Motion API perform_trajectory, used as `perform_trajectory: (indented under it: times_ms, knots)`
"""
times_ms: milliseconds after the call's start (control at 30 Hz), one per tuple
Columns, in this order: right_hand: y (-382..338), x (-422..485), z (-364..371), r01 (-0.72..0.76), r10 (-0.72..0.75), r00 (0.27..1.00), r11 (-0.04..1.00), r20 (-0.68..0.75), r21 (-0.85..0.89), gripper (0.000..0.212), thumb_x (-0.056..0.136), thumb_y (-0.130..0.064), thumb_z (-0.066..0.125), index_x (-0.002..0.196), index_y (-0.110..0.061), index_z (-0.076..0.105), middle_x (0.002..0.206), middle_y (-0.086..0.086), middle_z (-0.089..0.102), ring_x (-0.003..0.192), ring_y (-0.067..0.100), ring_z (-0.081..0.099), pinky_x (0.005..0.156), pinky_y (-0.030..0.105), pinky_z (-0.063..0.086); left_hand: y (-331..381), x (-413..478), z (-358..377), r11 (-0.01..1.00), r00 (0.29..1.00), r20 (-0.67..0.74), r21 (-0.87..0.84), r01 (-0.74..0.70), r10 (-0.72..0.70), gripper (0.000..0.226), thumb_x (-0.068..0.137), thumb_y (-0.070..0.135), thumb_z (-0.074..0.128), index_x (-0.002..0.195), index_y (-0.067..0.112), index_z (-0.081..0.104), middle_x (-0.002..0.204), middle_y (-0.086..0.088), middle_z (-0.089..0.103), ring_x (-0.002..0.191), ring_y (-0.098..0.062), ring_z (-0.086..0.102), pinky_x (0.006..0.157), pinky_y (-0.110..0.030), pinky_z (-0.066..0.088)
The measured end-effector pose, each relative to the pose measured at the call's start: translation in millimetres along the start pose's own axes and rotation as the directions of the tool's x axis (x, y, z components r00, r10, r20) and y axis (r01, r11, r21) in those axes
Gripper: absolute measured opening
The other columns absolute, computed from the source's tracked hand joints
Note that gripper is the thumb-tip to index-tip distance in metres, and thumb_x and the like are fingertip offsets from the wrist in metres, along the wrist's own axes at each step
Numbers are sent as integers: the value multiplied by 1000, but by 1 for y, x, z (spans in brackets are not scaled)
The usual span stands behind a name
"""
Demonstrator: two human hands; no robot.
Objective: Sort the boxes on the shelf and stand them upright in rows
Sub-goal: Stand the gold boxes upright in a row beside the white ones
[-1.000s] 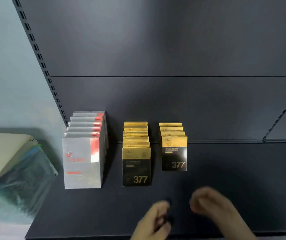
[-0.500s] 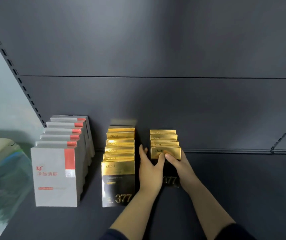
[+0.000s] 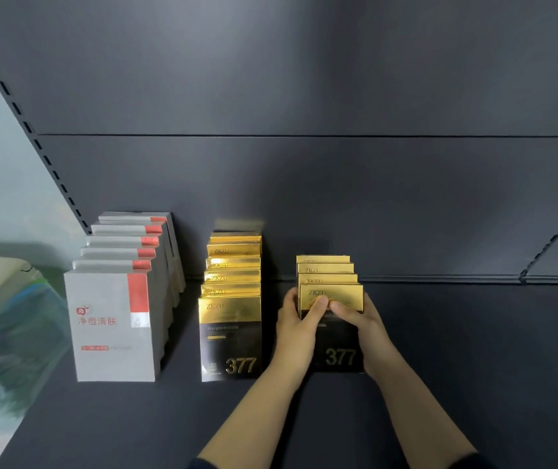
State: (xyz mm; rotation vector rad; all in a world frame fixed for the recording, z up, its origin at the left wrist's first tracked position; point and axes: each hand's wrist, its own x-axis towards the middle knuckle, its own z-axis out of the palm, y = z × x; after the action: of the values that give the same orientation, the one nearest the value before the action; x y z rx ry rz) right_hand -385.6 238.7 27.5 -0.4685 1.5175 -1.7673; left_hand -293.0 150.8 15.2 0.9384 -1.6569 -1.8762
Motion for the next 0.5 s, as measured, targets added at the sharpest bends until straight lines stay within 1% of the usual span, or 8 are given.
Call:
perform_trajectory:
  times_ms: [100,133,200,300,400,467,500]
  knots:
    - [-1,-28,-2,0,0,1000,1000,22,6,66,66,-29,79,128,-21,57,117,7,71,107,28,69,85,45,54,1,-24,-1,997,999,28,72,-32,30,83,63,77,58,137,42,43,133,8,51,127,-12,48,110,-44,41]
    - [-1,-39,-2,6,-6,1000,1000,23,4,65,65,-29,78,127,-22,58,116,7,72,106,27,69,85,45,54,-1,-33,-2,994,998,47,104,-39,34,85,65,77,56,140,42,39,135,8,48,128,-12,46,111,-44,39]
    - [-2,-61,2,33,-33,999,999,16,-17,69,61,-33,79,125,-21,59,115,5,72,104,24,70,82,40,54,-5,-51,-8,986,994,83,147,-77,66,87,69,78,54,145,40,33,138,8,45,131,-11,43,112,-44,39]
    - [2,-90,16,65,-64,997,997,30,-50,79,55,-38,80,128,-19,56,116,5,71,107,22,68,85,35,51,-7,-81,-27,974,980,113,144,-176,161,74,75,77,55,139,44,39,134,9,52,128,-9,48,109,-43,42]
    - [14,-111,39,81,-75,994,994,81,-68,81,56,-35,82,130,-17,53,119,4,70,111,20,66,91,36,48,-6,-112,-59,956,965,96,139,-257,246,63,79,73,53,135,45,44,131,15,57,128,-8,48,108,-40,40]
    - [25,-119,61,77,-64,989,992,134,-97,86,56,-36,84,132,-18,49,121,2,69,113,18,65,93,34,48,-9,-125,-85,941,952,63,146,-306,300,64,81,71,53,137,41,46,133,14,58,129,-11,49,109,-44,39]
    - [31,-121,73,74,-57,987,991,148,-111,91,53,-38,86,133,-18,47,122,1,69,113,17,65,92,31,49,-10,-129,-97,939,950,44,144,-312,309,64,81,72,54,137,40,47,133,13,59,129,-13,50,109,-45,40]
